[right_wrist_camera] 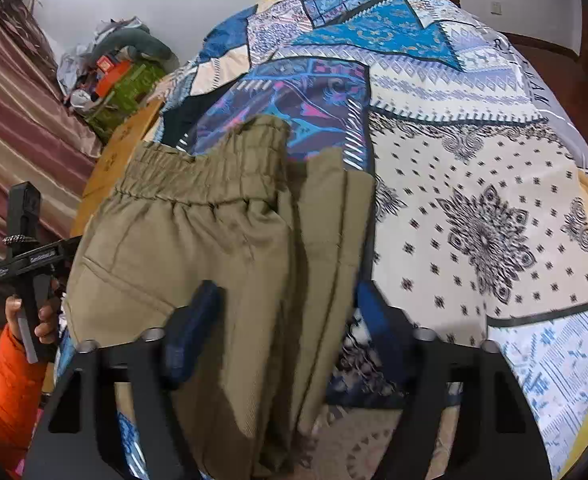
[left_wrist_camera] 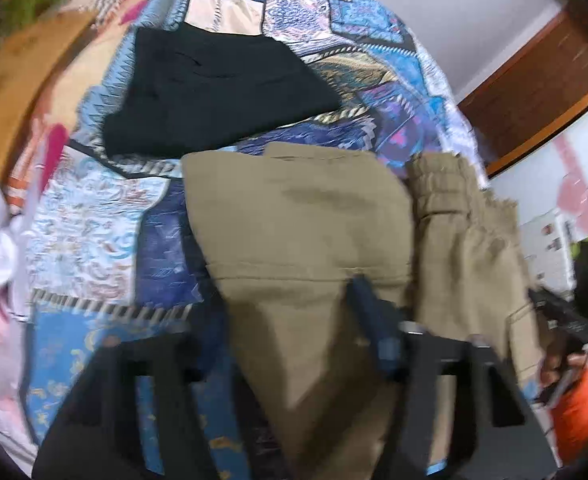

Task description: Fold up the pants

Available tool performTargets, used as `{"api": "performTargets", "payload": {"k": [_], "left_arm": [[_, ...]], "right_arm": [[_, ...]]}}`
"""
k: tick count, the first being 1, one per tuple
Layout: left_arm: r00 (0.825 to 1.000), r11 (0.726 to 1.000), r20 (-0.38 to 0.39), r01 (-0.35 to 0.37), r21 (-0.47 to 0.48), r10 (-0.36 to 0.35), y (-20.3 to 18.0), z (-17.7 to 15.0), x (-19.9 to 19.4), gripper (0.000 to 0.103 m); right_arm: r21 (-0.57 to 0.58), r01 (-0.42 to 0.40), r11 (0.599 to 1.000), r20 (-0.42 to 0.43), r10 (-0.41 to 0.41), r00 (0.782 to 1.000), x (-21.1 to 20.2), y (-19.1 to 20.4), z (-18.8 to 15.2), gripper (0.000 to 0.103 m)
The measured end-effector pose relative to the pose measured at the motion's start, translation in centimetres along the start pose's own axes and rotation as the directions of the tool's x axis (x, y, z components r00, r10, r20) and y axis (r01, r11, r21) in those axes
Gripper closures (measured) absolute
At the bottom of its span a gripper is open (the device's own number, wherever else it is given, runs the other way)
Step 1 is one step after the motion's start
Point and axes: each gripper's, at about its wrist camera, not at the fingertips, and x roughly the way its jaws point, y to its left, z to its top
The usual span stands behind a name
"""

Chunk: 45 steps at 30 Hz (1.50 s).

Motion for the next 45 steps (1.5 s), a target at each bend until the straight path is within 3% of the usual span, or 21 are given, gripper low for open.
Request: {"api": "performTargets", "payload": {"k": [1, 2, 3, 6, 11, 14, 19, 26, 32, 37, 42, 45], "left_arm": [[1.000, 1.000, 0.013, -0.015, 0.008, 0.015, -0.2, 0.2, -0.1, 0.064], [1.000, 1.000, 0.018, -0.020, 0.015, 0.019, -0.4, 0.4, -0.2, 0.076], [0.999, 0.999, 0.029, -0.035, 0.021, 0.035, -0.8, 0.5, -0.4, 0.085], [0.992, 0.993, 0.069, -0.105, 0.059, 0.101, -2.0, 0.8, -1.1, 0.092], [0.969, 0.972, 0.182, -0.192, 0.135, 0.166, -4.1, 1.1, -3.8, 0.095], [0.960, 0.965, 0.225, -0.206, 0.163, 0.167, -4.9, 1.9, -5.3, 0.097], [0.927, 0.944, 0.325, -0.260, 0.200, 0.187, -6.1, 4.6, -8.5, 0.097], [0.886, 0.935, 0.412, -0.306, 0.179, 0.212, -4.7, 8.7, -11.1, 0.097], [0.846, 0.913, 0.456, -0.380, 0.148, 0.278, -1.9, 13.1, -11.2, 0.097], [0.829, 0.910, 0.461, -0.403, 0.100, 0.317, 1.5, 16.6, -9.3, 0.097], [0.821, 0.890, 0.425, -0.450, 0.071, 0.382, 5.3, 19.4, -5.0, 0.097], [0.827, 0.883, 0.383, -0.466, 0.058, 0.412, 7.6, 20.4, -1.9, 0.097]], "right_arm": [[-0.004, -0.010, 1.000, 0.000, 0.010, 1.000, 0.1, 0.2, 0.1, 0.049], [-0.011, -0.016, 1.000, -0.001, 0.016, 1.000, 0.1, 0.4, 0.3, 0.056], [-0.021, -0.023, 1.000, -0.003, 0.023, 1.000, 0.2, 0.6, 0.4, 0.067], [-0.037, -0.029, 0.999, 0.014, 0.030, 0.999, -0.2, 1.4, 0.6, 0.091], [-0.141, 0.063, 0.988, 0.108, -0.048, 0.993, -1.9, 4.2, 1.0, 0.094], [-0.159, 0.068, 0.985, 0.136, -0.047, 0.990, -2.8, 5.1, 2.3, 0.094], [-0.170, 0.064, 0.983, 0.196, -0.030, 0.980, -4.1, 6.5, 6.0, 0.094], [-0.224, 0.068, 0.972, 0.271, -0.006, 0.963, -4.0, 9.2, 10.9, 0.094], [-0.269, 0.063, 0.961, 0.295, 0.020, 0.955, -0.9, 11.6, 15.0, 0.095], [-0.283, 0.051, 0.958, 0.272, 0.029, 0.962, 3.6, 12.7, 17.9, 0.095], [-0.276, 0.051, 0.960, 0.221, 0.012, 0.975, 9.3, 12.9, 20.6, 0.095], [-0.284, 0.067, 0.957, 0.174, -0.018, 0.985, 13.1, 13.0, 21.6, 0.094]]}}
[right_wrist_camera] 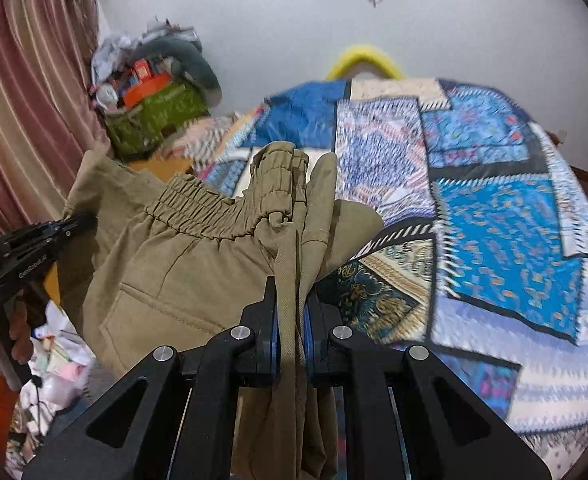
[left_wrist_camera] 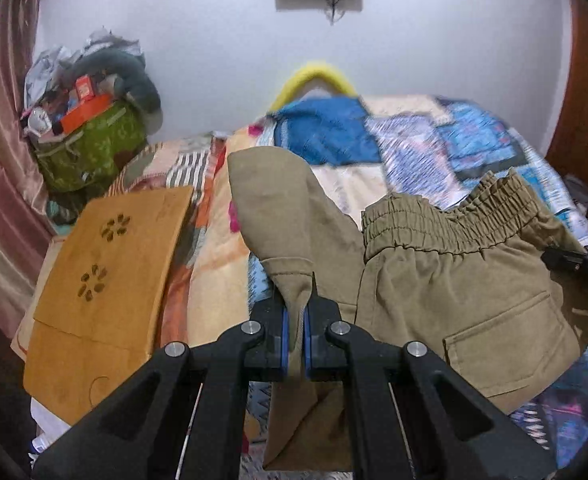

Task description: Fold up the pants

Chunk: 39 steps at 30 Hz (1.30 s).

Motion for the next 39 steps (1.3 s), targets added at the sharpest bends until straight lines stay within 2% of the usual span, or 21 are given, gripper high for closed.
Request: {"api": "performTargets", "payload": {"k": [4, 7, 10, 12, 14, 18, 20, 21, 24, 28, 32, 35, 37, 38, 39], "left_arm": [[0.996, 1.000, -0.093, -0.014, -0.021, 0.012, 1.2, -1.4, 6.0, 0.097], [0.989, 0.999, -0.149, -0.023, -0.044, 0.016, 1.8, -3.0, 9.0, 0.097], [0.974, 0.998, -0.226, -0.040, -0.056, 0.026, 2.7, -5.0, 11.7, 0.095], [0.966, 0.997, -0.255, -0.060, -0.050, 0.045, 3.3, -6.2, 12.5, 0.084], [0.966, 0.996, -0.255, -0.056, -0.062, 0.038, 3.8, -6.9, 12.3, 0.082], [0.967, 0.996, -0.254, -0.053, -0.075, 0.033, 4.5, -7.2, 10.7, 0.080], [0.966, 0.996, -0.257, -0.057, -0.070, 0.037, 4.5, -7.0, 9.6, 0.080], [0.966, 0.996, -0.257, -0.056, -0.066, 0.037, 4.4, -6.9, 8.8, 0.080], [0.974, 0.998, -0.225, -0.032, -0.053, 0.019, 3.9, -6.6, 5.2, 0.080], [0.987, 0.997, -0.150, 0.043, -0.056, -0.051, 2.7, -5.7, -1.3, 0.080], [0.993, 0.993, -0.036, 0.110, -0.043, -0.112, 1.2, -4.5, -9.2, 0.080], [0.987, 0.990, 0.084, 0.142, -0.015, -0.140, -0.1, -3.9, -16.7, 0.080], [0.971, 0.989, 0.184, 0.149, 0.016, -0.149, -1.2, -4.2, -22.7, 0.078], [0.966, 0.989, 0.213, 0.147, 0.026, -0.149, -1.5, -4.4, -24.4, 0.073], [0.951, 0.988, 0.268, 0.150, 0.040, -0.155, -2.1, -5.0, -27.6, 0.069]], "right_arm": [[0.002, 0.020, 1.000, -0.041, -0.020, 0.999, 3.5, 0.2, -0.2, 0.094], [-0.023, 0.051, 0.998, -0.099, -0.054, 0.994, 6.3, 0.2, -0.7, 0.094], [-0.008, 0.089, 0.996, -0.143, -0.089, 0.986, 7.7, -0.4, -1.2, 0.092], [0.009, 0.102, 0.995, -0.139, -0.100, 0.985, 7.4, -0.8, -1.3, 0.089], [0.008, 0.137, 0.991, -0.123, -0.135, 0.983, 6.6, -0.9, -1.4, 0.085], [-0.059, 0.234, 0.970, -0.072, -0.238, 0.968, 4.8, -0.5, -1.8, 0.067], [-0.081, 0.261, 0.962, -0.048, -0.265, 0.963, 3.6, -0.4, -1.9, 0.067], [-0.089, 0.280, 0.956, -0.036, -0.284, 0.958, 2.9, -0.3, -2.0, 0.062], [-0.118, 0.310, 0.944, 0.013, -0.310, 0.951, 0.2, 0.5, -2.2, 0.060], [-0.077, 0.232, 0.970, 0.073, -0.227, 0.971, -5.5, 1.7, -2.1, 0.060], [-0.072, 0.195, 0.978, 0.171, -0.180, 0.969, -11.5, 4.1, -2.2, 0.060], [-0.087, 0.171, 0.981, 0.262, -0.143, 0.954, -16.7, 6.7, -2.7, 0.060], [-0.094, 0.148, 0.985, 0.327, -0.110, 0.939, -20.3, 8.4, -3.2, 0.060], [-0.095, 0.136, 0.986, 0.357, -0.094, 0.929, -22.0, 9.2, -3.6, 0.060], [-0.098, 0.124, 0.987, 0.384, -0.078, 0.920, -23.6, 9.9, -4.0, 0.060]]}}
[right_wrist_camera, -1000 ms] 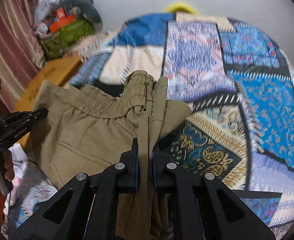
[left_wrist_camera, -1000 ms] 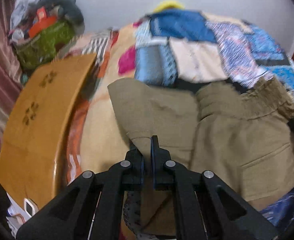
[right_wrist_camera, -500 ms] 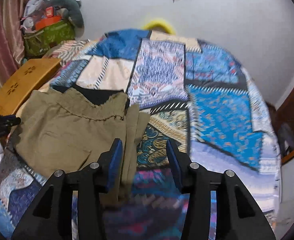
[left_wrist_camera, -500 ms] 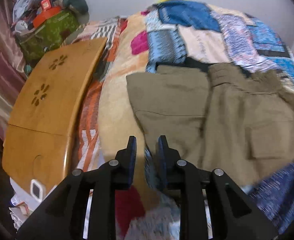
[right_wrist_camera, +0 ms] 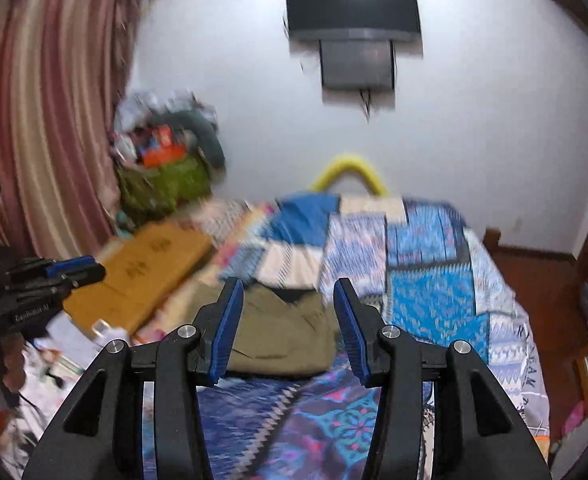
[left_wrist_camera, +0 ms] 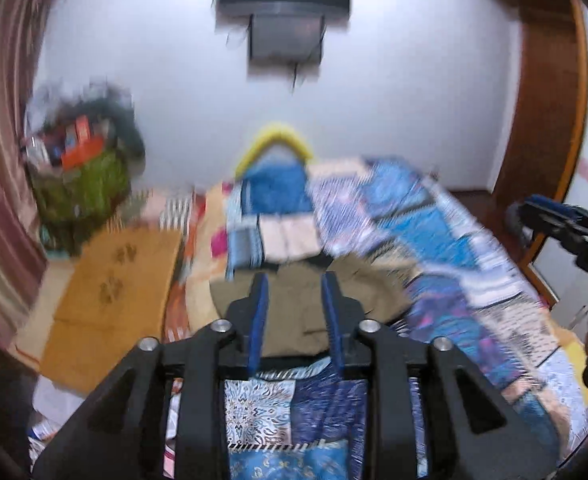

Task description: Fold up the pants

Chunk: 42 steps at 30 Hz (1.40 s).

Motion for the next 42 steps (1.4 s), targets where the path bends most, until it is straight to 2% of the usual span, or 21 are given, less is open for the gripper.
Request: {"api": "performTargets", "payload": {"k": [2, 6, 11, 13, 15, 16, 18, 20, 21, 32, 42], "left_arm": [[0.998, 1.000, 0.065, 0.008, 0.002, -0.008, -1.0, 0.3, -3.5, 0.062], [0.982, 1.000, 0.188, 0.008, 0.000, -0.008, -3.0, -0.6, -11.0, 0.056], [0.959, 1.000, 0.283, -0.009, -0.005, 0.010, -4.3, -2.5, -16.6, 0.042], [0.954, 1.000, 0.301, 0.005, -0.021, 0.001, -4.6, -3.2, -18.2, 0.032], [0.948, 1.000, 0.319, -0.005, -0.026, 0.013, -4.9, -3.7, -19.1, 0.016], [0.944, 1.000, 0.330, -0.009, -0.026, 0.017, -5.1, -3.9, -19.4, 0.012], [0.937, 0.999, 0.348, -0.023, -0.029, 0.032, -5.4, -4.4, -20.1, 0.003], [0.935, 0.999, 0.353, -0.023, -0.035, 0.034, -5.5, -4.7, -20.4, 0.000], [0.935, 0.999, 0.353, -0.024, -0.036, 0.035, -5.5, -4.8, -20.4, 0.000], [0.934, 0.999, 0.353, -0.043, -0.031, 0.052, -5.5, -5.1, -19.9, 0.000], [0.941, 0.998, 0.336, -0.024, -0.052, 0.040, -5.3, -5.6, -19.1, 0.000]], "right_arm": [[0.013, -0.023, 1.000, 0.071, 0.022, 0.997, -3.5, 1.1, 0.3, 0.060], [0.022, -0.068, 0.997, 0.176, 0.063, 0.982, -9.5, 3.1, -0.3, 0.060], [-0.007, -0.047, 0.999, 0.266, 0.047, 0.963, -14.0, 5.2, -2.4, 0.056], [-0.020, -0.014, 1.000, 0.300, 0.020, 0.954, -15.2, 6.1, -3.1, 0.049], [-0.020, 0.001, 1.000, 0.322, 0.005, 0.947, -16.0, 6.4, -3.5, 0.030], [-0.020, 0.010, 1.000, 0.336, -0.002, 0.942, -16.3, 6.7, -3.7, 0.026], [-0.017, 0.032, 0.999, 0.356, -0.024, 0.934, -16.5, 6.8, -3.8, 0.012], [-0.010, 0.051, 0.999, 0.367, -0.044, 0.929, -16.7, 7.0, -3.9, 0.002], [-0.002, 0.053, 0.999, 0.374, -0.048, 0.926, -16.7, 7.0, -3.9, 0.000], [0.017, 0.060, 0.998, 0.366, -0.062, 0.929, -17.2, 7.3, -4.4, 0.000], [0.039, 0.050, 0.998, 0.331, -0.060, 0.942, -16.9, 6.9, -5.5, 0.000]]}}
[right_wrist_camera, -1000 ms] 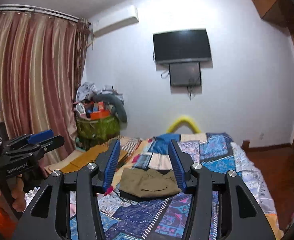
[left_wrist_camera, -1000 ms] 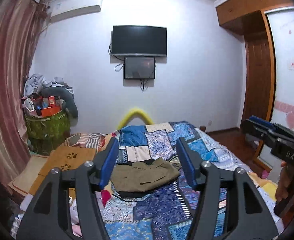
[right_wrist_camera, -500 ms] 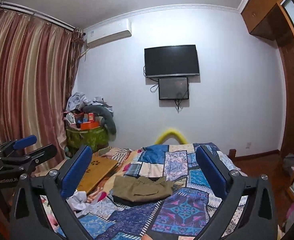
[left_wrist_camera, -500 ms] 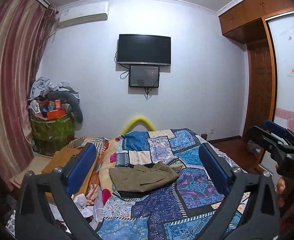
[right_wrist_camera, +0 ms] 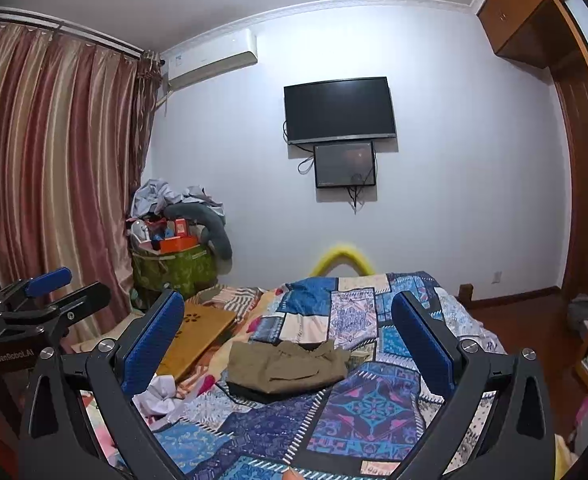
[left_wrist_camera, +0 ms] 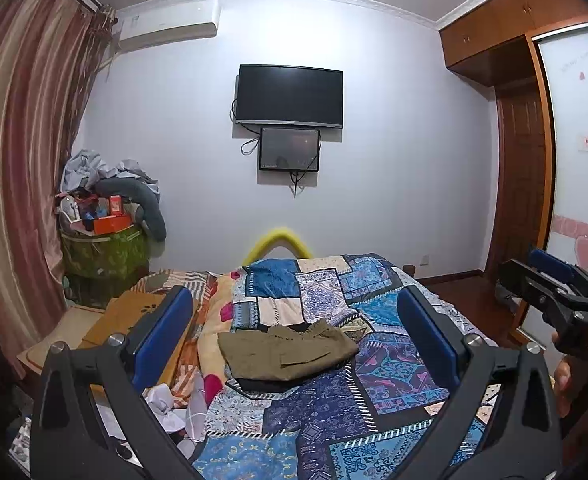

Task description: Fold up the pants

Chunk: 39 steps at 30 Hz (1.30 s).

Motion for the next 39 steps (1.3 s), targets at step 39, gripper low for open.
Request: {"api": "performTargets", "payload": {"k": [39], "left_arm": [[0.999, 0.999, -0.038, 0.036, 0.008, -0.036, 0.2, -0.2, 0.8, 0.000]], "right_arm": [[0.026, 0.016, 1.000, -0.039, -0.015, 0.999, 0.0, -0.5, -0.3, 0.000]]}}
